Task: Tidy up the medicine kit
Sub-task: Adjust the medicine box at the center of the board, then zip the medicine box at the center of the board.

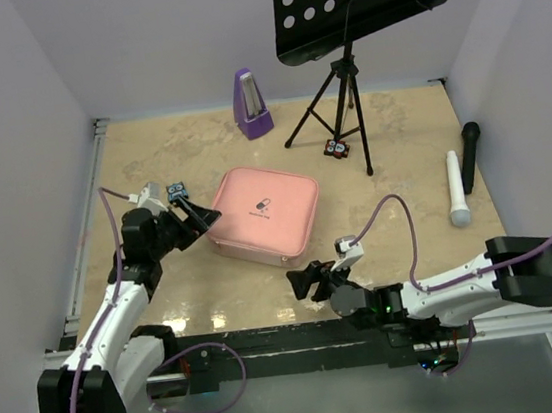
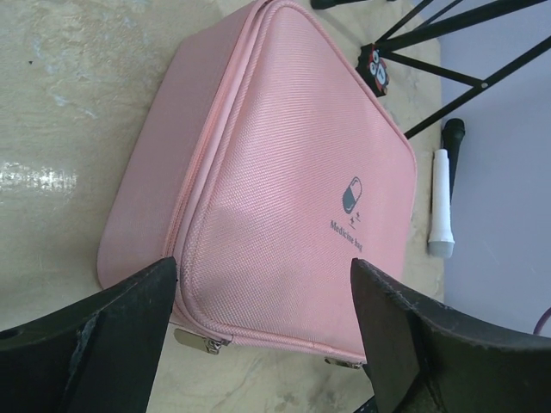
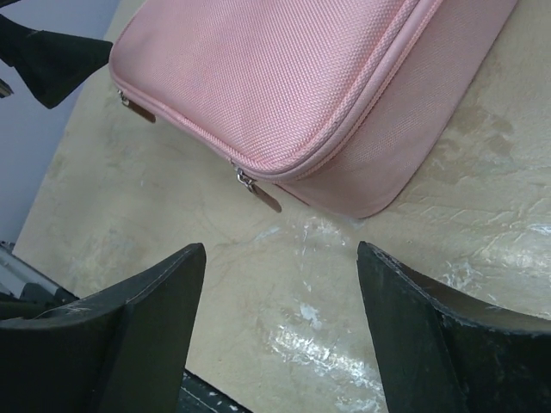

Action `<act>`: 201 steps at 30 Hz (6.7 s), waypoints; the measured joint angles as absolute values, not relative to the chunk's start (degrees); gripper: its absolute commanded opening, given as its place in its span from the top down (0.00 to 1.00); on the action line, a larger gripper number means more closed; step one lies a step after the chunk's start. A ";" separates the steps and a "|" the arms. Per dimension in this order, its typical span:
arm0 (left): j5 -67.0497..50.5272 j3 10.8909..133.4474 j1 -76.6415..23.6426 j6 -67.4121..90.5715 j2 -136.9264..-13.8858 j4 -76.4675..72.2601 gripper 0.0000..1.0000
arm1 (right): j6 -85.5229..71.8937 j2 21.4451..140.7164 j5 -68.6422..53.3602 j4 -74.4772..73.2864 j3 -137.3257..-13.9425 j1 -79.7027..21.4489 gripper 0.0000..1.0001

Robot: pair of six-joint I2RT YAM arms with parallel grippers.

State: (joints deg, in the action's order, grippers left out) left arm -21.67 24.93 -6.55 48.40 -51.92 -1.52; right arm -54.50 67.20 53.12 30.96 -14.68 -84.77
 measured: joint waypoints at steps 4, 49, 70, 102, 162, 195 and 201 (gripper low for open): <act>-21.54 26.59 -6.55 47.57 -54.94 -0.80 0.14 | -54.81 67.00 53.32 32.88 -14.11 -84.44 0.31; -14.85 34.98 -4.58 41.93 -69.93 2.26 0.19 | -46.87 78.87 31.09 43.31 -22.48 -57.69 0.38; -25.17 42.02 -21.21 41.08 -70.54 -5.78 0.29 | -32.14 65.93 24.51 43.03 -14.74 -67.29 0.37; -26.26 41.58 -25.96 41.39 -79.33 -11.31 0.39 | -33.23 84.68 27.49 54.72 -18.85 -69.76 0.39; -27.51 39.35 -27.18 43.11 -84.86 -17.50 0.54 | -42.96 94.56 34.81 53.34 -26.37 -70.39 0.66; -27.05 38.96 -27.18 43.92 -84.86 -18.11 0.55 | -48.05 96.05 36.99 50.48 -28.03 -70.57 0.96; -27.00 38.76 -27.18 43.92 -84.86 -18.41 0.55 | -49.17 95.83 37.04 49.65 -28.12 -70.61 1.00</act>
